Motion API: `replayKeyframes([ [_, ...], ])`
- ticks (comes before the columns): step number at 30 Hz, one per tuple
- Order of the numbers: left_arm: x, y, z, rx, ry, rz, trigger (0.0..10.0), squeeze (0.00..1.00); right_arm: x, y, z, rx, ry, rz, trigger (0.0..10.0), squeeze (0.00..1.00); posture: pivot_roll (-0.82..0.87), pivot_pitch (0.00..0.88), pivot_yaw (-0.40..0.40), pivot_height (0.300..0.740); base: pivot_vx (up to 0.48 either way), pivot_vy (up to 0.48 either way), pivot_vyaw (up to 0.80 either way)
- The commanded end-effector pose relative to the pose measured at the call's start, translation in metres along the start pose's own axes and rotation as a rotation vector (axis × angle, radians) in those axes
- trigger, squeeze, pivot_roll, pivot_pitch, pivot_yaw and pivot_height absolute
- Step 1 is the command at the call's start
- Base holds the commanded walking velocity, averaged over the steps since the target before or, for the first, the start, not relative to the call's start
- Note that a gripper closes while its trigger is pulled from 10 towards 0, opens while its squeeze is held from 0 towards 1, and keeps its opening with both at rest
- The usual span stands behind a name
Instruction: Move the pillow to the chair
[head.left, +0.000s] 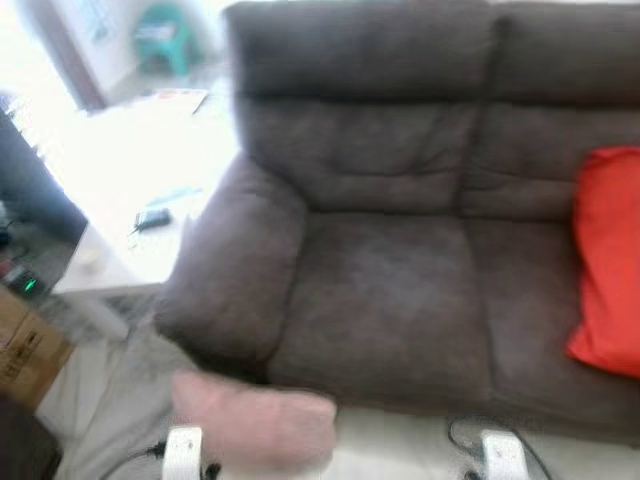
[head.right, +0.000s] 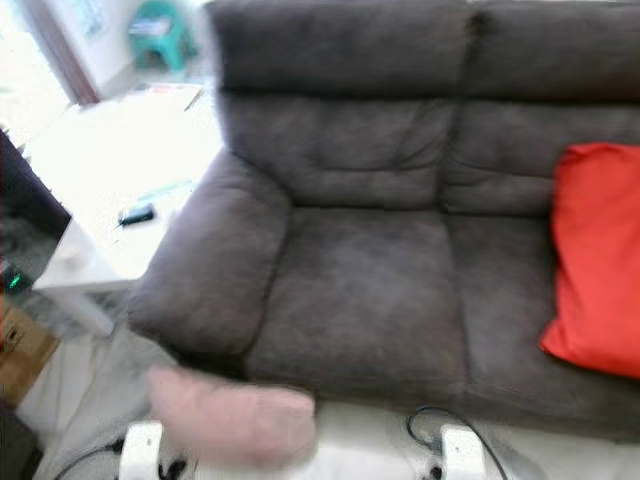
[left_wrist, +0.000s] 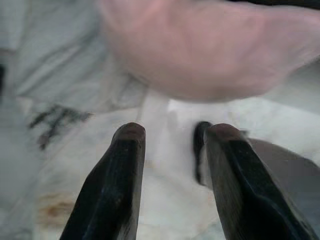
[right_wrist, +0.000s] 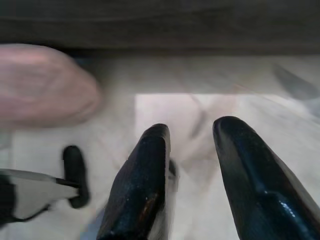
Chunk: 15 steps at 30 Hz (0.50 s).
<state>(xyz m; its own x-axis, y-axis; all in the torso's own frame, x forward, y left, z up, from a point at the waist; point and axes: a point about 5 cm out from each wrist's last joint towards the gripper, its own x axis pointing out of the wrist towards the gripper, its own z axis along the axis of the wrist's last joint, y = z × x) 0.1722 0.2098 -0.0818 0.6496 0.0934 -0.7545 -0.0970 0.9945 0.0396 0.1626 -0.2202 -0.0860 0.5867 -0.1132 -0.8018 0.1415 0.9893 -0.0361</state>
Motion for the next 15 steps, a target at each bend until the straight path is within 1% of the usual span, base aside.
replayKeyframes([
  [1,-0.0006,-0.0031,-0.0038,-0.003,0.014,-0.007,10.0,0.00,-0.0029,-0.0080,-0.0091,0.001,0.027,-0.020,10.0,0.00,0.00,0.074,0.049,0.740,0.000,0.311,0.00],
  [4,-0.0005,-0.0027,-0.0033,-0.003,0.013,-0.008,10.0,0.00,-0.0030,-0.0081,-0.0096,0.009,0.029,-0.023,10.0,0.00,0.00,0.074,0.048,0.740,0.000,0.312,0.00],
  [9,0.0006,-0.0017,0.0017,0.040,-0.002,-0.024,10.0,0.00,-0.0026,-0.0083,-0.0073,0.034,0.015,-0.030,10.0,0.00,0.00,0.071,0.048,0.740,0.000,0.313,0.00],
  [15,0.0013,0.0004,0.0040,0.043,-0.001,-0.019,10.0,0.00,-0.0023,-0.0082,-0.0063,0.031,0.013,-0.033,10.0,0.00,0.00,0.066,0.050,0.740,0.000,0.312,0.00],
])
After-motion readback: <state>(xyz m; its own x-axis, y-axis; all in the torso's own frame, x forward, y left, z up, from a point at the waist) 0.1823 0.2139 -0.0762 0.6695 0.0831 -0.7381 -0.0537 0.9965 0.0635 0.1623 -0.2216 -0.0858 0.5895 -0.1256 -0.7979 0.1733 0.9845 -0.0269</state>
